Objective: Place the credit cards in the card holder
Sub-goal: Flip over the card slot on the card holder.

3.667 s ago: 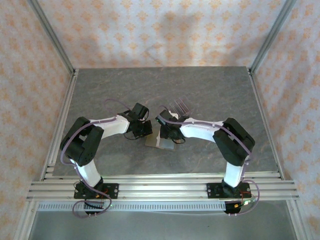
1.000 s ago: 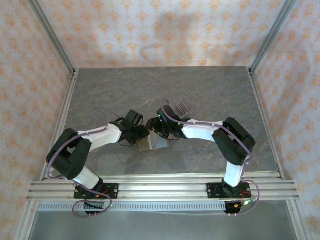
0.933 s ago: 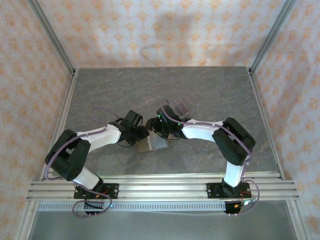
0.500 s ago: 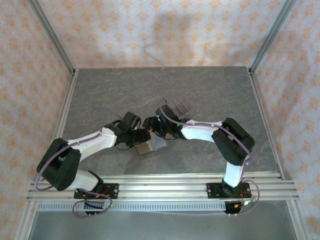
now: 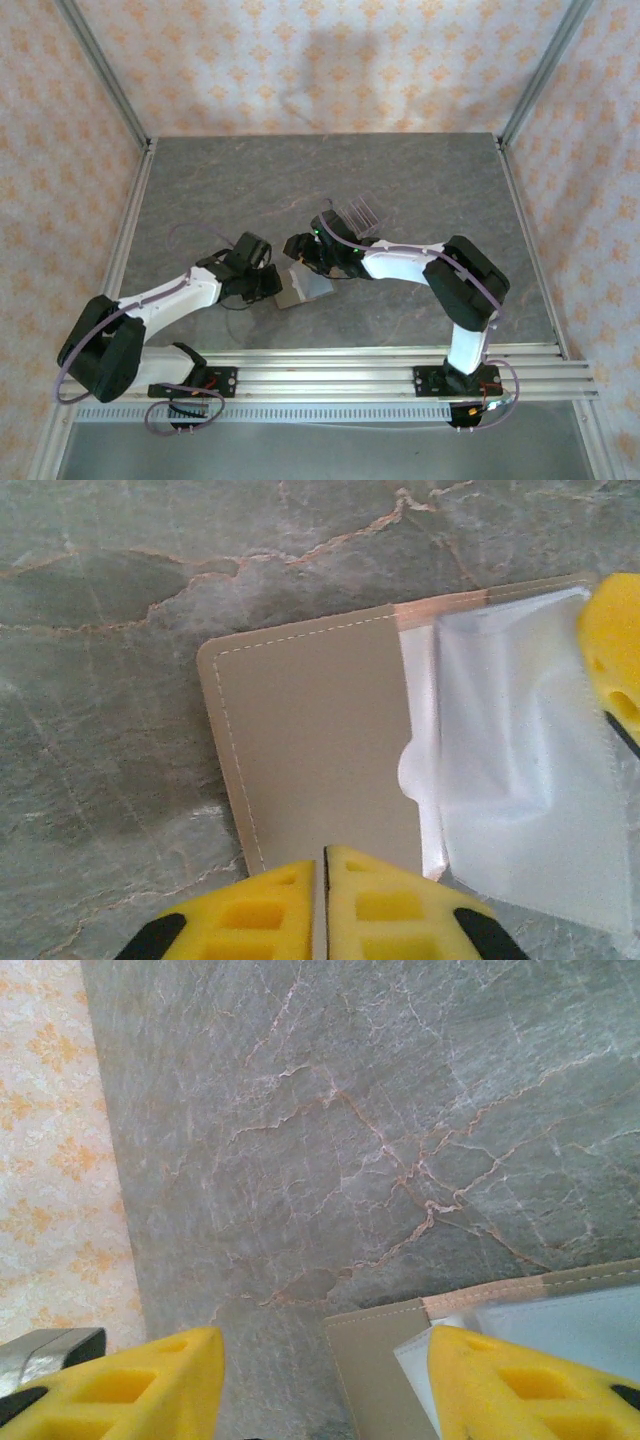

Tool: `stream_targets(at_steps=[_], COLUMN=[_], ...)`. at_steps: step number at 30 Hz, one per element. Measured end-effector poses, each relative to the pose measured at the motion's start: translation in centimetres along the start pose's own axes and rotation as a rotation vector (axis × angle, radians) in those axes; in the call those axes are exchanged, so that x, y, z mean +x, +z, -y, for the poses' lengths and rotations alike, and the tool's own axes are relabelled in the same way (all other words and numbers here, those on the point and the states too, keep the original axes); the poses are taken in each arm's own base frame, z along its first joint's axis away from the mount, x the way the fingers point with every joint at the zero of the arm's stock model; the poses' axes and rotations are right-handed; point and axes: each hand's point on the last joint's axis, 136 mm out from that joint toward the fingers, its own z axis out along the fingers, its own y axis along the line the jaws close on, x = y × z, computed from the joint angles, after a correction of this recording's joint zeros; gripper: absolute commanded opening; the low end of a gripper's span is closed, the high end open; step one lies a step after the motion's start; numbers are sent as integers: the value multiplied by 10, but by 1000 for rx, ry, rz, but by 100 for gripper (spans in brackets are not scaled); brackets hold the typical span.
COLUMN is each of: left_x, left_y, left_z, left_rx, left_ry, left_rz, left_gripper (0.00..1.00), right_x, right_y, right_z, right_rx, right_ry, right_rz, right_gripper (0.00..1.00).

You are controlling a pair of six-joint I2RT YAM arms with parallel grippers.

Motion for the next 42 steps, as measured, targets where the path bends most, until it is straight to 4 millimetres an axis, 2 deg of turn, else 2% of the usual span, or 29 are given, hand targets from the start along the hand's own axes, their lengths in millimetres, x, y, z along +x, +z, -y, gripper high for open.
stream_targets(at_steps=[9,16,22,26,28,32,36,38,42], left_x=[6,2,-2,-2,-5,-5,-5,-6,-10], left_y=[24,28,28,28,28,27,14,4,-14], left_z=[-14,-9,-9,-9,-9,-9,-12,-12,-13], left_rx=[-58,-36,-33,-32,-31,-33,-43,-41,-33], left_ry=[-14,-10,-18,-16,-17,-15,-10,-6,-3], left_rz=[-48,-36,-26,-24,-14,-10,5,21,64], left_gripper=[5,5,6,7,8,14,21,27,46], right_x=[16,29,25,20,17,5,-10,-9,6], right_y=[3,10,12,7,5,-6,-24,-25,-21], right_z=[-10,-24,-37,-54,-52,-46,-30,-17,6], right_rx=[-23,-69,-62,-59,-39,-16,10,37,102], right_ry=[-9,-13,-29,-88,-107,-120,-121,-124,-140], right_rz=[-31,-70,-85,-86,-89,-76,-41,-44,-83], right_gripper=[56,58,66,67,67,54,30,22,19])
